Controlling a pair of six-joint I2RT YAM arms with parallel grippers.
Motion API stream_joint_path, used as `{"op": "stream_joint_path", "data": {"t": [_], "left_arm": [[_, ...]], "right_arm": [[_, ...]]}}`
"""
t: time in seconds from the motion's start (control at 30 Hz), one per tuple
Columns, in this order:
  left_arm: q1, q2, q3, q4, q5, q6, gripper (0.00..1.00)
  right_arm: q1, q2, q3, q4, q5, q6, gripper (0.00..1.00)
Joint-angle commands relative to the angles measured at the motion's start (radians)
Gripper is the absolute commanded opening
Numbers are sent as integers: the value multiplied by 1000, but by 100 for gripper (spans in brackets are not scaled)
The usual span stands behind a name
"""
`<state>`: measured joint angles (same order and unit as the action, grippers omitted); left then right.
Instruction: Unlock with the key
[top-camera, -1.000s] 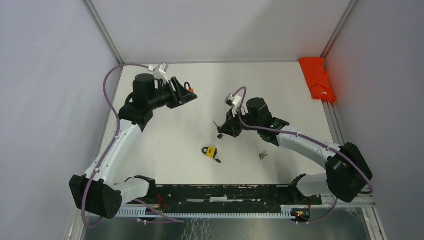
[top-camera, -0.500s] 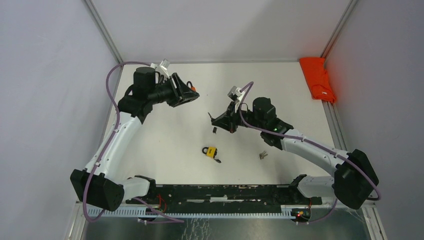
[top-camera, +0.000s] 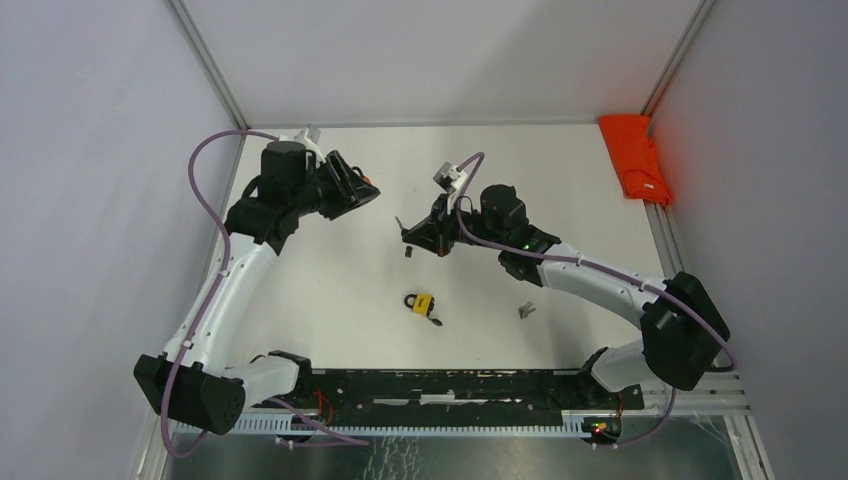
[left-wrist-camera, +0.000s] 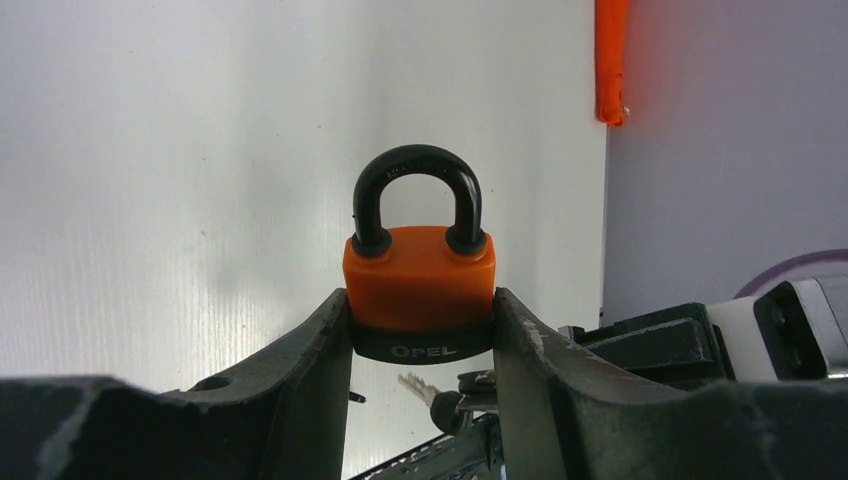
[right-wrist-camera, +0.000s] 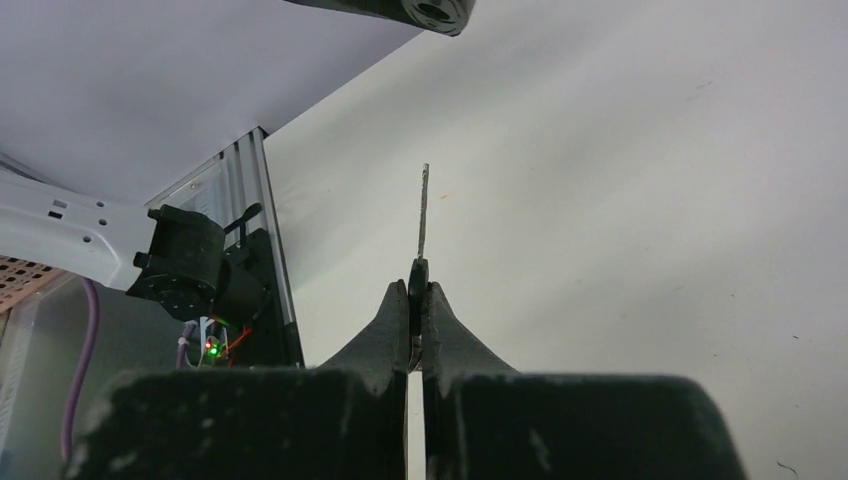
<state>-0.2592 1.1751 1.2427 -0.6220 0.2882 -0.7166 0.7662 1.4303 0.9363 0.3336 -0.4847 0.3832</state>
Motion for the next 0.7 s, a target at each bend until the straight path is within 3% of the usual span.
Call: {"op": "stream_joint_path", "data": {"t": [0.0, 0.4, 0.67], "left_arm": [[2, -36, 32, 18, -39, 39, 2], [2, -50, 26, 25, -31, 45, 2], [2, -51, 27, 25, -29, 39, 2]], "right_arm": [[8, 7, 21, 100, -23, 49, 0], [8, 39, -83, 400, -186, 229, 0], [9, 84, -73, 457, -214, 276, 0]]}}
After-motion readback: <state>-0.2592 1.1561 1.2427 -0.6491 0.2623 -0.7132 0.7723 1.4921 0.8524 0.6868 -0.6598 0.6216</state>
